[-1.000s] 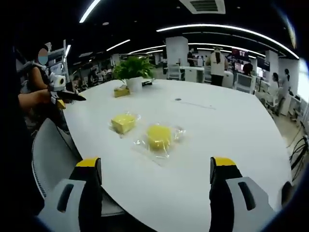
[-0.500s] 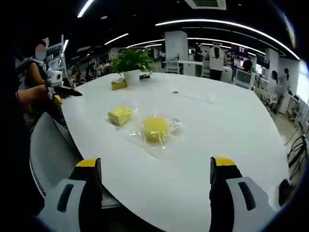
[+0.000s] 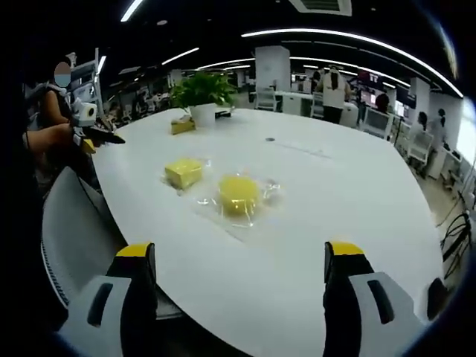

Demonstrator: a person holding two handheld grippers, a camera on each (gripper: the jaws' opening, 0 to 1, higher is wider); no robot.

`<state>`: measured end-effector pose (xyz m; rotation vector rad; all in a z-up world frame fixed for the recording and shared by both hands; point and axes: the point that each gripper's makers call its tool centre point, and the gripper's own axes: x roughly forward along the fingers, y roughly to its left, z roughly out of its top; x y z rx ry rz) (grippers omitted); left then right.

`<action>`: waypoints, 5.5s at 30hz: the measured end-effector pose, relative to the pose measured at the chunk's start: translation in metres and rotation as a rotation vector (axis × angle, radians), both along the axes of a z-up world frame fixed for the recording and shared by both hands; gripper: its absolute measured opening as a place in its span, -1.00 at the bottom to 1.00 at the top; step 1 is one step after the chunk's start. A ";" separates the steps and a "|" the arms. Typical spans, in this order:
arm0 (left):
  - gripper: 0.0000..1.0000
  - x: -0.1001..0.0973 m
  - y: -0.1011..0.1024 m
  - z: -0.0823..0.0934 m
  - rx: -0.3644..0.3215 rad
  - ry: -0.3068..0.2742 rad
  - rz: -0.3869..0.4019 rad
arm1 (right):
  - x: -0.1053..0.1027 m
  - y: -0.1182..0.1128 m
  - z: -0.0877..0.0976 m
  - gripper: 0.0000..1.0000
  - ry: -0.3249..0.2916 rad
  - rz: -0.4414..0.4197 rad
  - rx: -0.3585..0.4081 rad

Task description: Compare the silicone blocks by pressing each to a similar depth, holding the contact briefly, and releasing to observe deformation and rebound differences across the visible hardness samples.

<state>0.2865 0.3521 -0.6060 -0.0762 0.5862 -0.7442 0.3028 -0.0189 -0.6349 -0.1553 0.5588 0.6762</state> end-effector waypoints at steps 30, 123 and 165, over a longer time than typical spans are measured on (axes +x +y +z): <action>0.98 0.054 -0.016 -0.018 -0.026 0.118 0.021 | 0.002 -0.013 0.007 0.93 0.019 -0.092 0.124; -1.00 0.143 -0.077 0.018 -0.276 0.086 -0.034 | -0.028 -0.009 0.024 0.52 0.010 -0.088 0.137; -1.00 0.060 -0.160 0.196 -0.286 -0.347 -0.554 | 0.010 0.123 0.125 0.30 -0.032 0.405 0.307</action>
